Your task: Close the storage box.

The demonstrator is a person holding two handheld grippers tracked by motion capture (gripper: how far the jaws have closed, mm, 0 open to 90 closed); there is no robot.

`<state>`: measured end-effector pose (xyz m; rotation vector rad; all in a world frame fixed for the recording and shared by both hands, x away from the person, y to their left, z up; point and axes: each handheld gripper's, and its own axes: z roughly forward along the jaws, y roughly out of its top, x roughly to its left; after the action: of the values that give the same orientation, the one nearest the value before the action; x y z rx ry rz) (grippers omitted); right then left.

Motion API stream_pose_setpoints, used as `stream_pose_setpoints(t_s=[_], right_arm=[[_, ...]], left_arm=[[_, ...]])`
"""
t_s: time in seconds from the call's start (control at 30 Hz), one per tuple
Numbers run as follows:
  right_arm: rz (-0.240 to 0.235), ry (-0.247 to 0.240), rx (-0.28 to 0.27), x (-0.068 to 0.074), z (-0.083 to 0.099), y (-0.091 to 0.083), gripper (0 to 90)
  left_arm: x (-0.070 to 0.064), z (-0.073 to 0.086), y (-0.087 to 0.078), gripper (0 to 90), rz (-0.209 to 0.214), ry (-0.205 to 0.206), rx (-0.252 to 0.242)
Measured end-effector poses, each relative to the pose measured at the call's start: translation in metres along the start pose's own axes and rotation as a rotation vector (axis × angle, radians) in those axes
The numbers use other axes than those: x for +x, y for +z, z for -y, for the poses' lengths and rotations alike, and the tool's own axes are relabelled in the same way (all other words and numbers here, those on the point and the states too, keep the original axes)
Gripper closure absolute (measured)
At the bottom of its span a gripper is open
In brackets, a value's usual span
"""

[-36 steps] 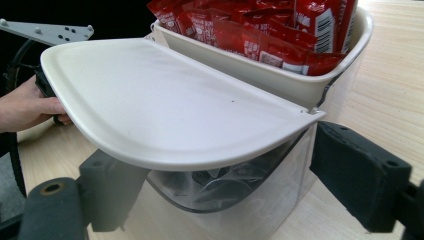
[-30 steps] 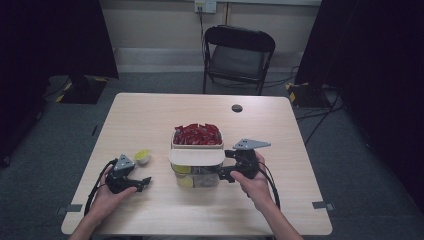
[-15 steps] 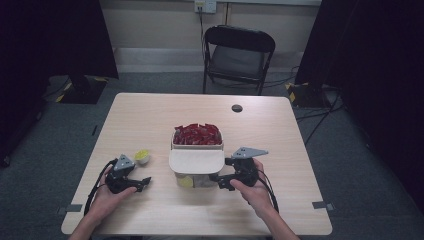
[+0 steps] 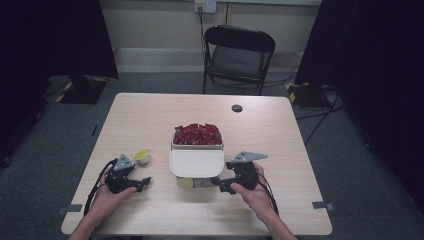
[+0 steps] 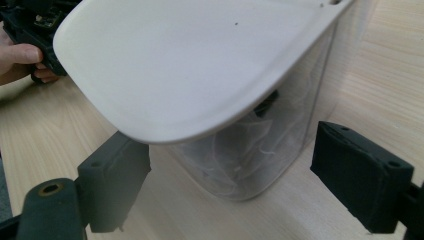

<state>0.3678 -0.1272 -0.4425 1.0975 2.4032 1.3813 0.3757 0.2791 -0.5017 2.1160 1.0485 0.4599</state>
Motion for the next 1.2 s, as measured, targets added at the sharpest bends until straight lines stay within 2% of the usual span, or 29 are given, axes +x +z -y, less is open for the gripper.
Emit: stream_pose_setpoints(t_s=[0.23,0.57,0.7,0.83,0.87,0.9,1.0,1.2], right_arm=[[0.016,0.011,-0.003,-0.005,0.006,-0.01,15.1],[0.075,0.042,-0.031,-0.02,0.008,-0.032,15.2],[0.1,0.057,-0.065,-0.027,0.005,-0.042,15.2],[0.149,0.078,-0.081,-0.04,0.004,-0.05,15.1],[0.149,0.078,-0.081,-0.04,0.004,-0.05,15.1],[0.175,0.09,-0.081,-0.048,0.005,-0.053,15.2],[0.217,0.096,-0.064,-0.059,0.007,-0.055,15.2],[0.285,0.156,-0.043,-0.087,0.018,-0.057,15.1]], left_arm=[[0.0,0.0,0.0,14.8,0.0,0.0,0.0],[0.0,0.0,0.0,14.8,-0.001,0.0,0.0],[0.0,0.0,0.0,14.8,0.0,0.0,0.0],[0.0,0.0,0.0,14.8,0.0,0.0,0.0],[0.0,0.0,0.0,14.8,0.0,0.0,0.0],[0.0,0.0,0.0,14.8,0.0,0.0,0.0],[0.0,0.0,0.0,14.8,-0.001,0.0,0.0],[0.001,0.0,0.0,14.8,-0.007,-0.005,-0.001]])
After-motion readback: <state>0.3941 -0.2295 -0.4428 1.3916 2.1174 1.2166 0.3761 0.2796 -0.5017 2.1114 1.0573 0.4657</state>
